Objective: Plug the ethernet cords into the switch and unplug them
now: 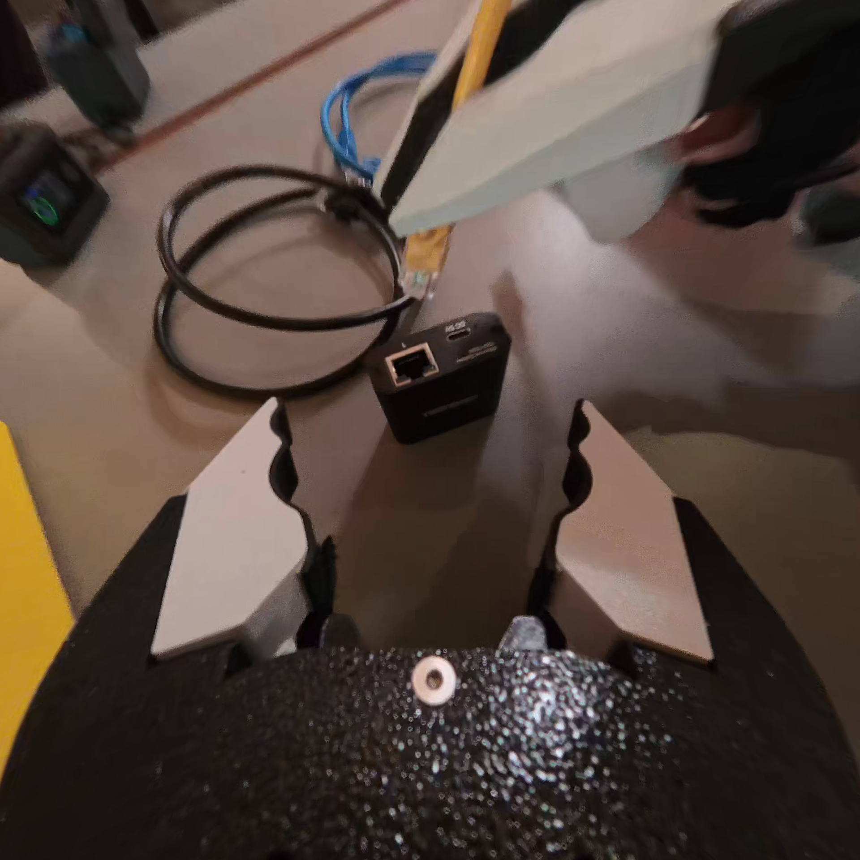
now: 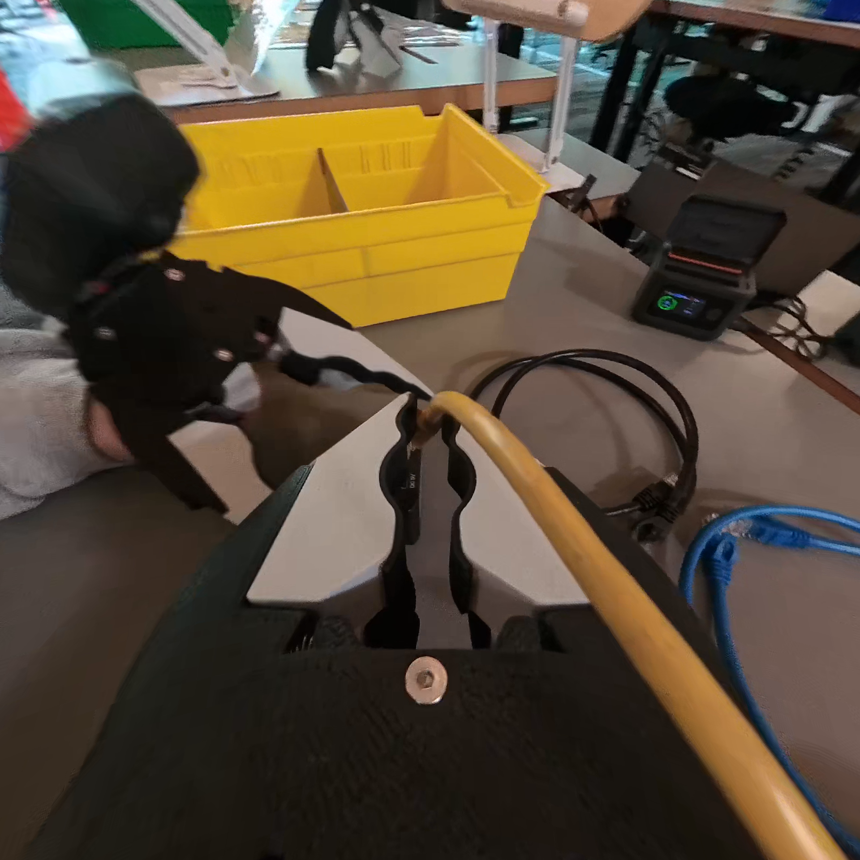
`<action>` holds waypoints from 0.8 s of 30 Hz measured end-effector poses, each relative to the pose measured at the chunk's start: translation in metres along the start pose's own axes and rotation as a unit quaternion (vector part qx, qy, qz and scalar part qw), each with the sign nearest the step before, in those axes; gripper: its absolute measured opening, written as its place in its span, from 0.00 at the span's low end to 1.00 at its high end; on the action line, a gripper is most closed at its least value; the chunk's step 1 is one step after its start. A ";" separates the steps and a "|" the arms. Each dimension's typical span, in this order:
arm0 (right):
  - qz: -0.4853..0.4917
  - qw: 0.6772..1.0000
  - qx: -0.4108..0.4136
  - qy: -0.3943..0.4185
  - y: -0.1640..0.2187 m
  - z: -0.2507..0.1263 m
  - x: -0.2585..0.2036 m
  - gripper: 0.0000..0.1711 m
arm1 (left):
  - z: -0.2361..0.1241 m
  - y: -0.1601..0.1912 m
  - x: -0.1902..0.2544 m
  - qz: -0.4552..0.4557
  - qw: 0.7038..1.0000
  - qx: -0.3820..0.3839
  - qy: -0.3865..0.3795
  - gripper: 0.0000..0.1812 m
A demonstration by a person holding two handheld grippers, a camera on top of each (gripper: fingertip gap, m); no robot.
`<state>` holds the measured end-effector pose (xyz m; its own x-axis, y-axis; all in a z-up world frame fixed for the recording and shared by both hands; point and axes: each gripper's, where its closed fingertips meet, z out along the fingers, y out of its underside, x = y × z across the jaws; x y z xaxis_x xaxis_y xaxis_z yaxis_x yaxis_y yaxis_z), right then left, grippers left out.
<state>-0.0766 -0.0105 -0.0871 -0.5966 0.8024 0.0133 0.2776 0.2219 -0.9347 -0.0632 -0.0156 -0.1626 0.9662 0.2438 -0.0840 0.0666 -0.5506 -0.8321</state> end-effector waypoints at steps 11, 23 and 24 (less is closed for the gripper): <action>-0.103 0.983 -0.055 -0.143 0.014 0.017 -0.014 0.05 | 0.021 0.002 0.010 0.003 1.000 -0.021 0.008 0.33; -0.111 0.973 -0.089 -0.183 0.020 0.011 -0.014 0.05 | 0.020 0.003 0.016 0.070 0.987 -0.015 0.143 0.33; -0.112 0.972 -0.091 -0.185 0.020 0.011 -0.015 0.05 | 0.020 0.003 0.017 0.071 0.986 -0.016 0.150 0.33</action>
<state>-0.0707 -0.0247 -0.1096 -0.8786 0.4751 0.0490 0.2180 0.4902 -0.8439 -0.0519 0.0028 -0.1773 0.9962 -0.0828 -0.0284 -0.0718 -0.5875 -0.8060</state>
